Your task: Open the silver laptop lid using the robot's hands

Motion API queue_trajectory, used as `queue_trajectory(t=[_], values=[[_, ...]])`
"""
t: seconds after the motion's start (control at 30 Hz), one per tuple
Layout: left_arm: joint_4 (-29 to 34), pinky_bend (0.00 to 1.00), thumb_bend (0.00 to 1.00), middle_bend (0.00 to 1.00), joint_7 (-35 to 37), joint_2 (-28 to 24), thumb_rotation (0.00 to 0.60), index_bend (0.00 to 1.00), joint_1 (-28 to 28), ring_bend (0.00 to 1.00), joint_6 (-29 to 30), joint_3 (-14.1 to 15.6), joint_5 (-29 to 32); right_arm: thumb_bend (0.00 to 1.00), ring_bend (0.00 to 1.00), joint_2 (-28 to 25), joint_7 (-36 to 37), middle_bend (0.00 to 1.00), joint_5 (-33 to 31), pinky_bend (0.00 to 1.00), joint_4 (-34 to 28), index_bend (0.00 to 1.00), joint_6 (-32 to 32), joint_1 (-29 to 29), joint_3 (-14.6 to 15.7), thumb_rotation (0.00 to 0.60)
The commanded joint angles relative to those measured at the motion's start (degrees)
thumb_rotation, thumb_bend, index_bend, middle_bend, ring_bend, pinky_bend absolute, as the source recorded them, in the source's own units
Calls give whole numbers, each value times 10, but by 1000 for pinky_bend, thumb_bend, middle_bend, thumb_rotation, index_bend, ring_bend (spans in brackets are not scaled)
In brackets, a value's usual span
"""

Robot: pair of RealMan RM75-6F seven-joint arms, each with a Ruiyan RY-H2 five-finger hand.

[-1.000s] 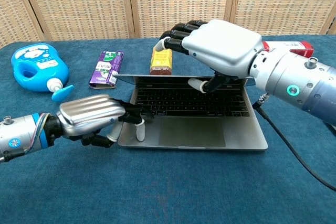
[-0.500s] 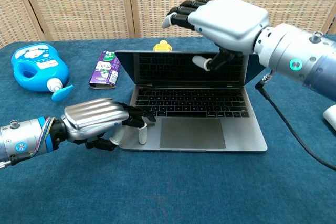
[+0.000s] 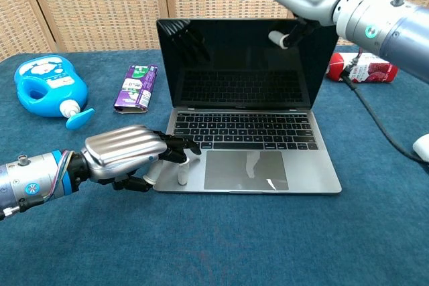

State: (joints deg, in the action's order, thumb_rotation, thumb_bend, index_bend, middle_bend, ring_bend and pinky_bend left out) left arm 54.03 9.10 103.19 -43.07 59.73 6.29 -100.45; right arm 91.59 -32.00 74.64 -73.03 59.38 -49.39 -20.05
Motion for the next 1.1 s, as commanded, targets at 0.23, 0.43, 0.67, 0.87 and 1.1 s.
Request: queue_trajectory(t=[0.23,0.43,0.67,0.87,1.1], values=[[0,276,1000,174,-3,2,600,405,-1,240,0,3,4,583,104,-18,-6,171,-40,154,29,169,-9,-3,-6,600],[4,276,1000,174,-8,0,600,405,-1,241,1,3,7,583,104,-24,-1,171,-61,154,40,169,-9,-2,-5,600],[7,276,1000,174,-15,0,600,405,0,241,0,5,11,583,104,-18,-2,171,-78,155,39,169,-6,-10,-6,600],[12,275,1000,174,-11,-2,600,405,4,240,14,6,8,580,104,-23,1,170,-76,152,21,169,11,-7,0,600],[33,268,1000,174,-15,-25,600,400,9,240,49,7,-3,570,104,-54,30,167,-62,101,-49,169,44,11,-2,600]])
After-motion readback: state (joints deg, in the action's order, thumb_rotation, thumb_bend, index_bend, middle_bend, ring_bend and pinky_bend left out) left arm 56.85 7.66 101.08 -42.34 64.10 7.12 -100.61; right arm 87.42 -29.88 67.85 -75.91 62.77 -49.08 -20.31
